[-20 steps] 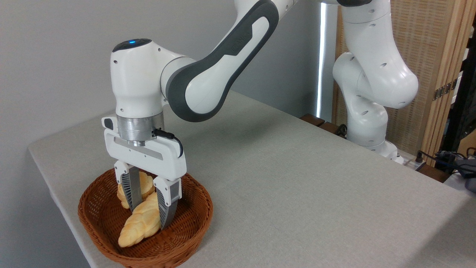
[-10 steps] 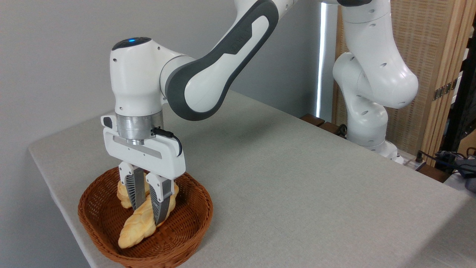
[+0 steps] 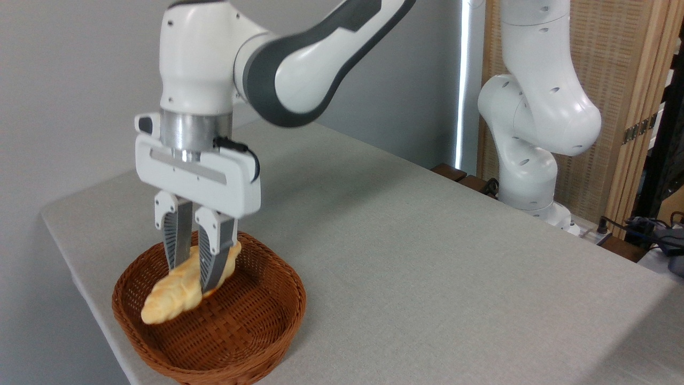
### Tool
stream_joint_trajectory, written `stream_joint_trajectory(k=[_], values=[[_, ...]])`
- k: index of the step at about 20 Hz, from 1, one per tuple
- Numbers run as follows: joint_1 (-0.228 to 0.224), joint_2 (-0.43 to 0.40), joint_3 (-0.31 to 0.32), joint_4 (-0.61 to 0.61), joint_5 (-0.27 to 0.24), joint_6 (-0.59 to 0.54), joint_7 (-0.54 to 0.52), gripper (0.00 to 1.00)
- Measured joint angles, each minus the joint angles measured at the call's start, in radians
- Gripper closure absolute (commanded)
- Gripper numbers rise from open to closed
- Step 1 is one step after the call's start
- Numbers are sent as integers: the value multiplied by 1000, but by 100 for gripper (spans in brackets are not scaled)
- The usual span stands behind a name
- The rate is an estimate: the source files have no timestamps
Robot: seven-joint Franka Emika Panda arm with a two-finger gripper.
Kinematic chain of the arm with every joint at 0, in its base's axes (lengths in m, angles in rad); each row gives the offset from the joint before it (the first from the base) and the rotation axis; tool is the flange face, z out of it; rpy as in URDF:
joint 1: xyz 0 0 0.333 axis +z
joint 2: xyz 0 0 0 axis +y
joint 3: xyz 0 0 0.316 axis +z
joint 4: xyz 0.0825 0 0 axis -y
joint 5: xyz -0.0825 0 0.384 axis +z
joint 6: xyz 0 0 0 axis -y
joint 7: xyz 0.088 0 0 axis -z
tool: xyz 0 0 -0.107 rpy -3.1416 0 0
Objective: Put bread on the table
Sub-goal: 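Lift the bread roll out of the basket and carry it beside the basket, then lower the bread roll onto the table and release it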
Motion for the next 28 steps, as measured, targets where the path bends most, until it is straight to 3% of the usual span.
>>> stream_joint_trajectory(k=[4, 11, 22, 28], values=[[-5, -43, -5, 0, -5, -86, 0, 49], [-19, -127, -10, -4, -120, -302, 158, 48], [-145, -242, -17, -174, -129, -451, 269, 41], [-191, -253, -17, -205, -129, -495, 281, 41]])
